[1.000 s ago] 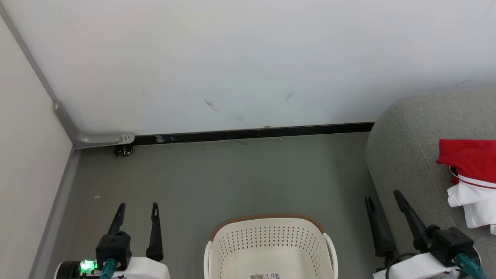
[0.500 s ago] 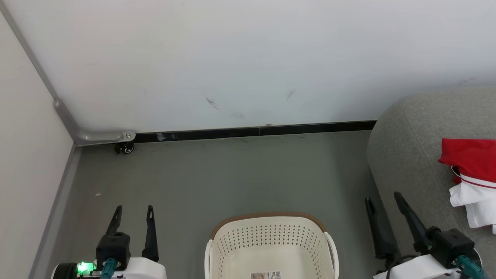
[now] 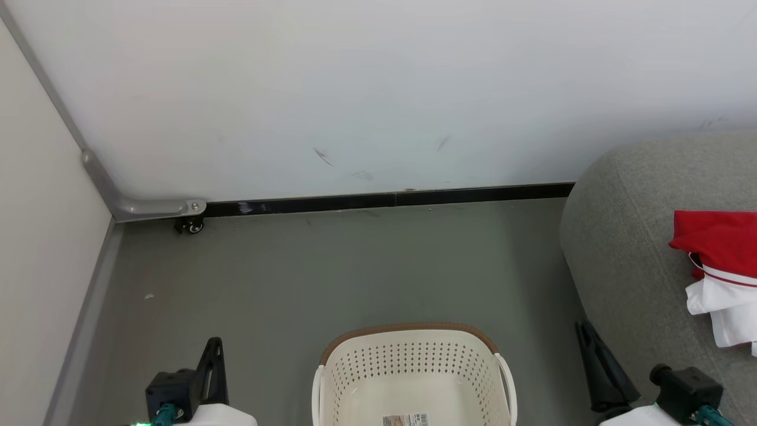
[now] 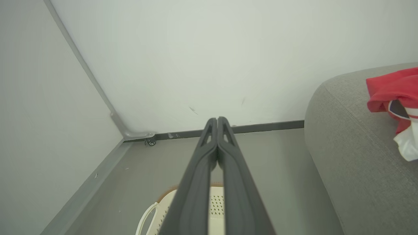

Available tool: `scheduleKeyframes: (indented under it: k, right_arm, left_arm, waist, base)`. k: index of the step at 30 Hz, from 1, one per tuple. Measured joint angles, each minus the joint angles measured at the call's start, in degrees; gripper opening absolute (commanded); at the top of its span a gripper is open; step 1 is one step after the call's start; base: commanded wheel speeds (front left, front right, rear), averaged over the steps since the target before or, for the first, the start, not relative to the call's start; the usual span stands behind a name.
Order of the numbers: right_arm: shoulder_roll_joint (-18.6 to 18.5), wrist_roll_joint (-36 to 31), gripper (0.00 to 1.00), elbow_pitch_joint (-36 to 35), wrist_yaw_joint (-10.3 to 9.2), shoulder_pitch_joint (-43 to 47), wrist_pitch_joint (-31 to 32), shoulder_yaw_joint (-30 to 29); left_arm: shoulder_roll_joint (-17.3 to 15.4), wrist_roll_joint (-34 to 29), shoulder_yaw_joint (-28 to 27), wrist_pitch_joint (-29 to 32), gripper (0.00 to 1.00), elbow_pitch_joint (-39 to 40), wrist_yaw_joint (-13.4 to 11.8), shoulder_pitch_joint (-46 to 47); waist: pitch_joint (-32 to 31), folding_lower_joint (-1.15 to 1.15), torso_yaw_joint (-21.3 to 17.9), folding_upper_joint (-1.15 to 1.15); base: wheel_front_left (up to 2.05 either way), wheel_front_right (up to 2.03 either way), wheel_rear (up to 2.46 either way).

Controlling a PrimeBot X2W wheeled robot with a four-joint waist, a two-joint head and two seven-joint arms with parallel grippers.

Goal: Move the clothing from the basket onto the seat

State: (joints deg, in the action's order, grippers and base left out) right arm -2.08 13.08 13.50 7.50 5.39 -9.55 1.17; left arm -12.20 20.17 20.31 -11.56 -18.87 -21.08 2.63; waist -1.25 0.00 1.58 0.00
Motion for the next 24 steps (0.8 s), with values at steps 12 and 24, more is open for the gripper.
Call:
scheduleKeyframes:
  k: [12,24]
  right_arm:
    - [0.0,12.9,0.00,-0.5,0.00,0.0,1.3,-0.4]
    - [-0.1,23.6,0.00,-0.5,-0.01,-0.9,3.4,-1.3]
  left_arm:
    - [1.3,11.2,-3.3,2.1,0.00,1.3,3.5,-0.1]
    - [2.5,20.6,-6.7,4.6,0.00,2.5,7.4,-0.1]
  waist:
    - [0.2,0.09,-0.3,0.00]
    - [-0.1,0.73,-0.5,0.00]
  base:
    - [0.00,0.00,0.00]
    - [0.00,0.00,0.00]
